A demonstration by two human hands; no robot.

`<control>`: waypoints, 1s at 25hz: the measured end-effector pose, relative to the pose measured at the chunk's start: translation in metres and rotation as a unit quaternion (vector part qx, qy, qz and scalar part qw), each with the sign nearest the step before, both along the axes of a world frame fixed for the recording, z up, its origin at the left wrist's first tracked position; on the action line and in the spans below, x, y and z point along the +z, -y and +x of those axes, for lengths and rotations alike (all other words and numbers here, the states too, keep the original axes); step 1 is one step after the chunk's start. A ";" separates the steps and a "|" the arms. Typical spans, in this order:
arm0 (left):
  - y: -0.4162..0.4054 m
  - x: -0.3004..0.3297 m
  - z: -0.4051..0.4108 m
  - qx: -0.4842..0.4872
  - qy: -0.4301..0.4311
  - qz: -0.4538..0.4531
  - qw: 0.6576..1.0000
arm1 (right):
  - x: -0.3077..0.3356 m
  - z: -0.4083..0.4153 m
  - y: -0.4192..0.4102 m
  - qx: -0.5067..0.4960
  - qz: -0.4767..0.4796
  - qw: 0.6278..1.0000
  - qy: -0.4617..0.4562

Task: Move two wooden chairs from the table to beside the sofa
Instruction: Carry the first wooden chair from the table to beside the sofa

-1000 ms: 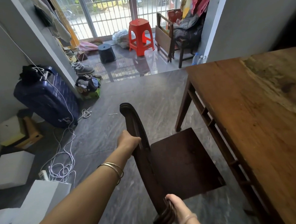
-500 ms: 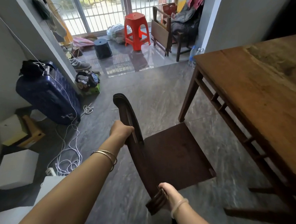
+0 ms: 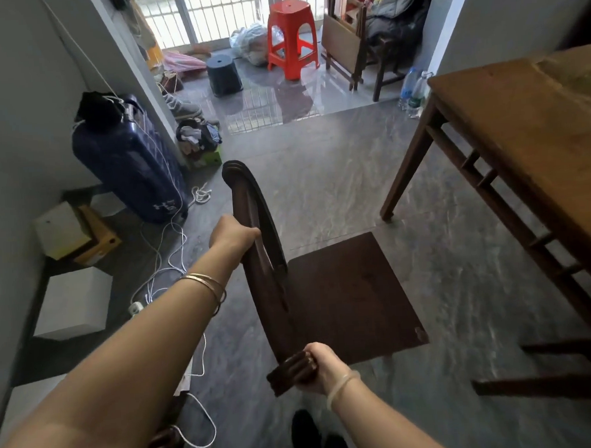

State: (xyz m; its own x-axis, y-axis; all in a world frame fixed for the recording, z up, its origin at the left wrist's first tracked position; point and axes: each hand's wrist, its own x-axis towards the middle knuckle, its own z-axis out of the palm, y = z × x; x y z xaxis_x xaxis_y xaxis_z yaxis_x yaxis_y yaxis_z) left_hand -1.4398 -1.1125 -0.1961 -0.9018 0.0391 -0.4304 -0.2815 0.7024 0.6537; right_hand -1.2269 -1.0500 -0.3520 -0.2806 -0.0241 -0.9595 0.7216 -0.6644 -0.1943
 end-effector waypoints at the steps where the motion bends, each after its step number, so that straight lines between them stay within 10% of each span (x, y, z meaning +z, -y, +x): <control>1: 0.011 0.000 0.001 0.006 -0.006 0.004 1.000 | -0.005 -0.002 0.009 -0.002 -0.005 1.000 0.015; 25: 0.279 -0.011 -0.002 0.046 -0.046 -0.037 0.997 | -0.004 -0.014 0.274 0.026 -0.028 0.999 0.013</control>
